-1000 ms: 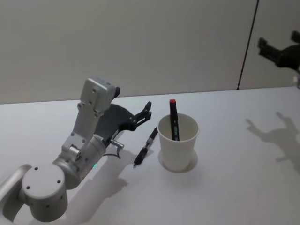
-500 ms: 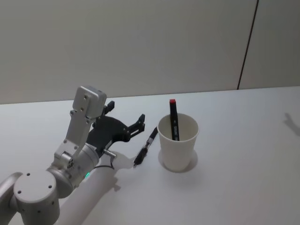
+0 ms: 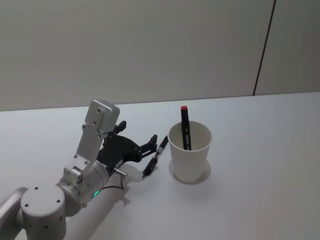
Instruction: Place the pen into the pen holder.
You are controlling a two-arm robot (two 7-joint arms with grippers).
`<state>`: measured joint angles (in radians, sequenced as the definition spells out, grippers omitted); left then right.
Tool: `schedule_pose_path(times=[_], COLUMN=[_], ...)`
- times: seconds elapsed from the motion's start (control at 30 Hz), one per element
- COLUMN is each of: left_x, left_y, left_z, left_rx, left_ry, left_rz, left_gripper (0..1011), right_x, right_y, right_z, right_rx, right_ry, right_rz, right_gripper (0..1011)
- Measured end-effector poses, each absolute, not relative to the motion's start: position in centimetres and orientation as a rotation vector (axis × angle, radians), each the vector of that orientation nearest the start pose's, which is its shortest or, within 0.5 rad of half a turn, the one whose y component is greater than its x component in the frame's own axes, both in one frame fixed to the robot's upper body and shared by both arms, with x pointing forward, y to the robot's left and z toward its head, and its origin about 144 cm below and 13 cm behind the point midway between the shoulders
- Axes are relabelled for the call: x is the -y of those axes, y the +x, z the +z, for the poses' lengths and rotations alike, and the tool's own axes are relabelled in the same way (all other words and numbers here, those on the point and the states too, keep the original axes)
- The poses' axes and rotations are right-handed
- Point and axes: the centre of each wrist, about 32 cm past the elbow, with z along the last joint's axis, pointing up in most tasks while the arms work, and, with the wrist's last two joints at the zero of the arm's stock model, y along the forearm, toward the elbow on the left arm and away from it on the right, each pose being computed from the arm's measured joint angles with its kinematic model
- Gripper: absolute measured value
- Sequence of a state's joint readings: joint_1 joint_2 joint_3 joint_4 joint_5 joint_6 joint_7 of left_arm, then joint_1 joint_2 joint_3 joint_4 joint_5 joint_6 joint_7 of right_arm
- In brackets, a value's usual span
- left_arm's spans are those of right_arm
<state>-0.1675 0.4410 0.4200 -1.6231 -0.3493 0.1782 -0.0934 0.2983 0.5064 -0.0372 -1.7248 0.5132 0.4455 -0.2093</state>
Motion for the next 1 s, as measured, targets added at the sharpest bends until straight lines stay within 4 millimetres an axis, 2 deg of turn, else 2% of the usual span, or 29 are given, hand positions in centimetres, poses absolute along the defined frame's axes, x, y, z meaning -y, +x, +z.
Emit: schedule_pose_path(times=[1.0], left_x=[-20.4], left_y=[46.8], left_z=[115.8], left_rx=[-0.078], left_ry=[0.285], left_rz=[1.079], left_gripper=[1001], right_x=[34.7], right_y=[50.9], right_z=[132.2], right_rx=[-0.001], right_ry=[-0.059], right_rz=[-1.734], right_gripper=[1001])
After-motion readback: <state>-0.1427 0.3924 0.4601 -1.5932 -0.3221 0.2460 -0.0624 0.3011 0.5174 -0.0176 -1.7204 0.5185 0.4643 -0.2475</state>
